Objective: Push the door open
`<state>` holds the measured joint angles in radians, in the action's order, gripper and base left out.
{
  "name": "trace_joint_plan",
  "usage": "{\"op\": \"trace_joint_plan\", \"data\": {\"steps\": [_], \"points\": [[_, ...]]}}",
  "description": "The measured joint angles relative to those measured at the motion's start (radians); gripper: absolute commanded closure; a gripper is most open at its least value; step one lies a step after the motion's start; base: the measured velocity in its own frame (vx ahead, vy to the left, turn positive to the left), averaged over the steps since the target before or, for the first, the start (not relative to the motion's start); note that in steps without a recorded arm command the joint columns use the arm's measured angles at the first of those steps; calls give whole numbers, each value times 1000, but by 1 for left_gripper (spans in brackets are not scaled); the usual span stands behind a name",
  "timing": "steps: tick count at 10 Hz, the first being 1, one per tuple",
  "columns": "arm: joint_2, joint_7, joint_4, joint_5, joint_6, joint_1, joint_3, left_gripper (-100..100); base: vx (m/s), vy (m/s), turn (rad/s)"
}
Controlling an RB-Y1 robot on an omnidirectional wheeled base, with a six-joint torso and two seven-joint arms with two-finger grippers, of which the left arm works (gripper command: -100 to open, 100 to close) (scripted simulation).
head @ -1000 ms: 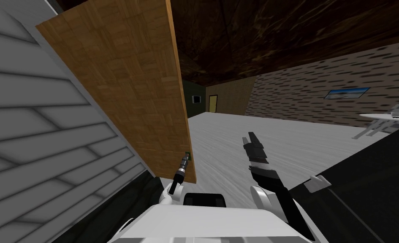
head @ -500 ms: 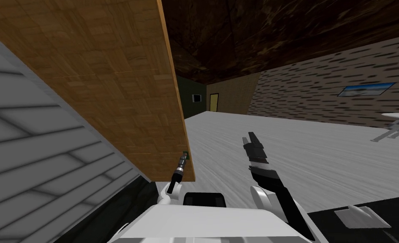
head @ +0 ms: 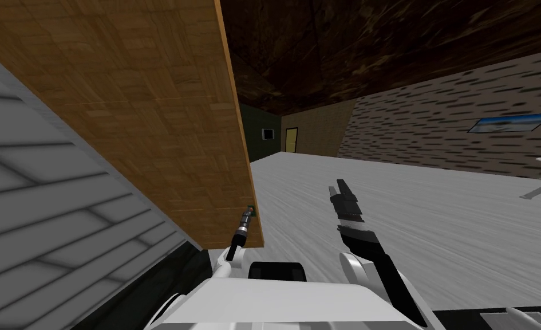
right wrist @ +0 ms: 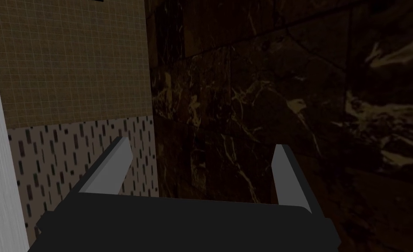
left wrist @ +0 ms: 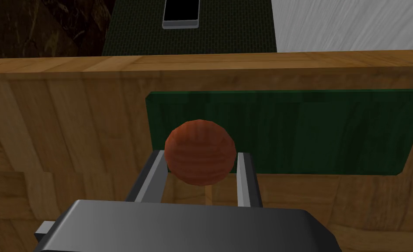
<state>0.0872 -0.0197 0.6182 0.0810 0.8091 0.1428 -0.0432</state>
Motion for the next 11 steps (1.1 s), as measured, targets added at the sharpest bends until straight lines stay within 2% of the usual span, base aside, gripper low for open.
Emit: {"op": "trace_joint_plan", "data": {"steps": [1,2,3,4,5,6,11], "points": [[0,2,-11,3,9,1,6,100,55,-15,1],[2,4,12,3,2,-9,7,100,155,-50,96],[1,11,41,8,-16,-25,20,100,175,-108,81],[6,14,23,14,-9,-18,30,100,175,-104,86],[10,16,28,21,-12,-19,44,100,204,-68,70],[11,21,20,28,-9,-14,58,-100,-25,-51,59],[3,18,24,29,-15,-7,56,-100,-232,-73,34]]}}
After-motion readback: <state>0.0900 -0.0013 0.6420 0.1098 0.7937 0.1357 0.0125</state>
